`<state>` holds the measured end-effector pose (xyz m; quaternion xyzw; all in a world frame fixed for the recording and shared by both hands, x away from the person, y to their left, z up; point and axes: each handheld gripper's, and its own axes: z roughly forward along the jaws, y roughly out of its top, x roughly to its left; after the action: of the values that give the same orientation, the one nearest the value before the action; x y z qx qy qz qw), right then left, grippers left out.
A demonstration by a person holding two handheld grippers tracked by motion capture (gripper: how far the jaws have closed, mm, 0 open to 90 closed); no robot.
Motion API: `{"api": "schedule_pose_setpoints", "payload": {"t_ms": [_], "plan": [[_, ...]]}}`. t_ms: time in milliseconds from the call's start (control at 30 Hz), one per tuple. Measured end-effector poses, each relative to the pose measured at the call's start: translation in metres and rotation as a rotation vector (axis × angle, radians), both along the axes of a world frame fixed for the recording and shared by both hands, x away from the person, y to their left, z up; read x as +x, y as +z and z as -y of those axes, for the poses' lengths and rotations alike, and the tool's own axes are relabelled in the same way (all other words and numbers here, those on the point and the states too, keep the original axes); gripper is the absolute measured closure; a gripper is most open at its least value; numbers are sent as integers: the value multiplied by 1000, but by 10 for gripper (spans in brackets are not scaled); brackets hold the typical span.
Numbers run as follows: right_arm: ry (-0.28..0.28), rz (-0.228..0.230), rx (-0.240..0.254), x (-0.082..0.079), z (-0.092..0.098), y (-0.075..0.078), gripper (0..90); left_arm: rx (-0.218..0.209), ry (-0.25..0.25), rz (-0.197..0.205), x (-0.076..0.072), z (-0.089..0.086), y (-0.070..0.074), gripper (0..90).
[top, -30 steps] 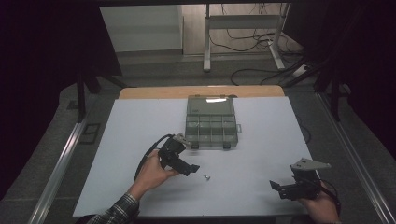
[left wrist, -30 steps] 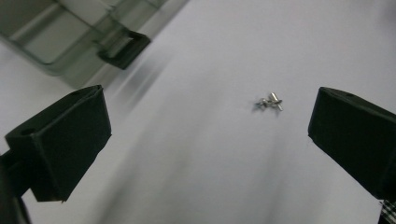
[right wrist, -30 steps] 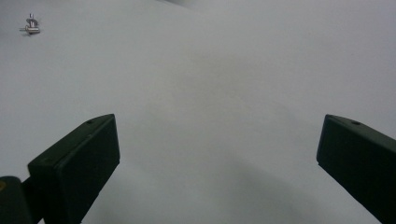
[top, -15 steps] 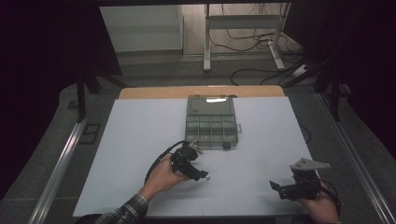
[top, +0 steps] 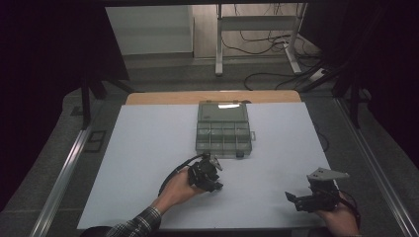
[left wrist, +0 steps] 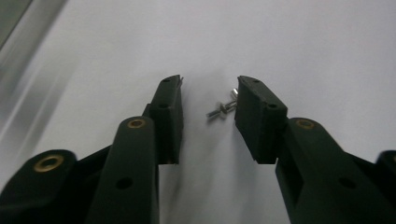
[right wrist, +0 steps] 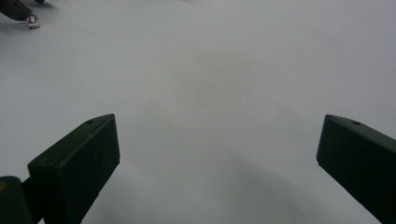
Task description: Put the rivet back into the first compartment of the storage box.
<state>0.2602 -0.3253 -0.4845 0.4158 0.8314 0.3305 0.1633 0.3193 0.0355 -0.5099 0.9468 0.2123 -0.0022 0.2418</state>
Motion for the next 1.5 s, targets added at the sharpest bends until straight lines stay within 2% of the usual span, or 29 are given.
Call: {"api": "schedule_pose_setpoints", "payload": {"t_ms": [233,467,567,767,900,1000,1133,1333,1400,1500], "plan": [[3,-2,-3,0,0,0,0,25,-11,21,-2,3,-1,749],[5,-4,-6,0,0,-1,0,23,-22,-9,0,2,-1,887],[5,-5,-7,0,0,-1,0,13,-17,-19,0,1,0,883],[5,-6,-8,0,0,-1,0,-35,-5,-41,2,2,6,755],[5,-9,-9,0,-1,-1,0,-42,-15,-61,1,7,7,689],[6,-10,-9,0,-1,-1,0,-30,-20,-68,-1,12,5,660],[6,-11,-11,0,-1,-1,0,13,-23,-47,-4,16,1,661],[8,-14,-13,0,-1,-1,0,57,-20,7,-8,20,2,756],[9,-15,-14,0,-1,-1,0,67,-26,8,-9,21,2,805],[10,-15,-14,0,-1,-1,0,71,-25,3,-10,21,3,819]]}}
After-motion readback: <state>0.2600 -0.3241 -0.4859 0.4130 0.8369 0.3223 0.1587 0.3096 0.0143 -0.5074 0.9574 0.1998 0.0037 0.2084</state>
